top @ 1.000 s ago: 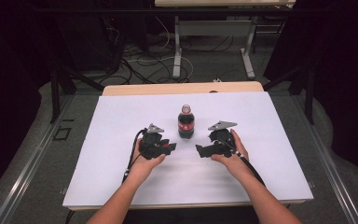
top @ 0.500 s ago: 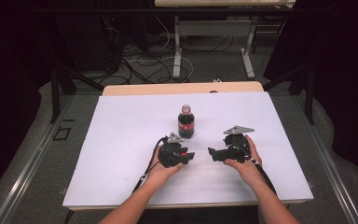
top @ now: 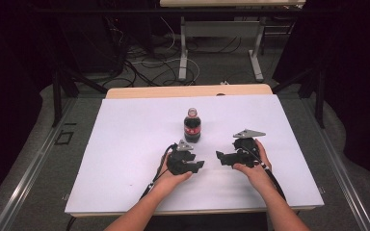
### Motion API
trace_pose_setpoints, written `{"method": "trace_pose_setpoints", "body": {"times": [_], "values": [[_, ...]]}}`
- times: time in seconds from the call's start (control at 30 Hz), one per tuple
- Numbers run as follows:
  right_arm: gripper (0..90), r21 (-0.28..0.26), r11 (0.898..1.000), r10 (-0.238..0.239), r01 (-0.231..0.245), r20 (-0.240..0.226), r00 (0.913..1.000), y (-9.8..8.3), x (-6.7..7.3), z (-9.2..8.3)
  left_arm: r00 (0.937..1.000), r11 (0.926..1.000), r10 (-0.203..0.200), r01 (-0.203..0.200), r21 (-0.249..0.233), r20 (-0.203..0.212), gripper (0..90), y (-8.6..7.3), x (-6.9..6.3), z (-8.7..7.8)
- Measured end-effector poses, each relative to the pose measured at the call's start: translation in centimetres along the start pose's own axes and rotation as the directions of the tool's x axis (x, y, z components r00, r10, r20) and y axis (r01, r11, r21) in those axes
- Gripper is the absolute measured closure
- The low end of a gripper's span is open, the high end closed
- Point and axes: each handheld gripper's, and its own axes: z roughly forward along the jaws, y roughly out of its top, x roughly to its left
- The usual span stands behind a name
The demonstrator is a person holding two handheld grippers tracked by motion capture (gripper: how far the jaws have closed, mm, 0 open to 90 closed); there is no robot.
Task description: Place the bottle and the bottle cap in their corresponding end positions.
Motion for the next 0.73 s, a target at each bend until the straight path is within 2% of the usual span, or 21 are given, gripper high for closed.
{"method": "trace_pose_setpoints", "body": {"times": [0.03, 0.1, 0.13, 0.23, 0.27, 0.33, 0.37, 0.4, 0.47, 0.5, 0.6, 0.73], "values": [[0.3, 0.001, 1.0, 0.004, -0.004, 0.0, 1.0, 0.0, 0.0, 0.0, 0.9999, 0.9999, -0.012, 0.012, -0.01, -0.001, 45.2, 0.1, 0.0, -0.1], [0.3, -0.002, 1.0, 0.001, -0.001, 0.001, 1.0, 0.0, 0.0, 0.0, 0.9999, 0.9998, -0.004, 0.003, -0.02, -0.015, 40.2, 0.3, 0.1, -0.5], [0.3, -0.002, 1.0, 0.007, -0.007, 0.002, 1.0, 0.0, 0.0, -0.1, 0.9996, 0.999, -0.026, 0.026, -0.037, -0.008, 37.5, 0.4, 0.1, -0.7], [0.3, -0.002, 1.0, 0.012, -0.012, 0.005, 0.9999, 0.0, -0.1, -0.2, 0.9995, 0.9992, 0.005, -0.006, -0.04, -0.03, 29.6, 0.8, 0.5, -1.7], [0.3, -0.003, 1.0, 0.011, -0.011, 0.004, 0.9999, 0.0, -0.1, -0.2, 0.9993, 0.9988, -0.001, -0.001, -0.05, -0.038, 27.9, 0.9, 0.5, -2.0], [0.3, -0.003, 1.0, 0.015, -0.015, 0.007, 0.9999, 0.0, -0.2, -0.3, 0.9986, 0.9982, -0.02, 0.017, -0.058, -0.05, 27.1, 1.0, 0.8, -2.9], [0.3, -0.005, 1.0, 0.006, -0.006, 0.007, 1.0, -0.1, -0.3, -0.3, 0.998, 0.9991, -0.005, 0.003, -0.043, -0.063, 26.6, 1.1, 1.0, -3.4], [0.3, -0.005, 1.0, 0.015, -0.015, 0.01, 0.9998, -0.1, -0.3, -0.4, 0.9978, 0.9988, -0.02, 0.017, -0.047, -0.063, 26.6, 1.2, 1.3, -3.9], [0.3, -0.002, 1.0, 0.02, -0.02, 0.012, 0.9997, -0.1, -0.4, -0.5, 0.9981, 0.9954, -0.027, 0.022, -0.093, -0.056, 26.6, 1.1, 1.8, -4.9], [0.3, -0.001, 1.0, 0.012, -0.012, 0.011, 0.9999, -0.1, -0.6, -0.5, 0.9974, 0.9949, -0.033, 0.027, -0.097, -0.065, 26.6, 1.1, 2.2, -5.5], [0.2, -0.007, 0.999, 0.032, -0.032, 0.021, 0.9993, -0.1, -0.8, -0.7, 0.9931, 0.9913, -0.063, 0.051, -0.122, -0.099, 25.7, 0.9, 3.2, -7.5], [0.2, -0.01, 0.999, 0.051, -0.051, 0.026, 0.9984, -0.2, -1.3, -1.0, 0.9869, 0.9862, -0.102, 0.083, -0.143, -0.125, 20.6, 0.5, 4.6, -9.7]]}}
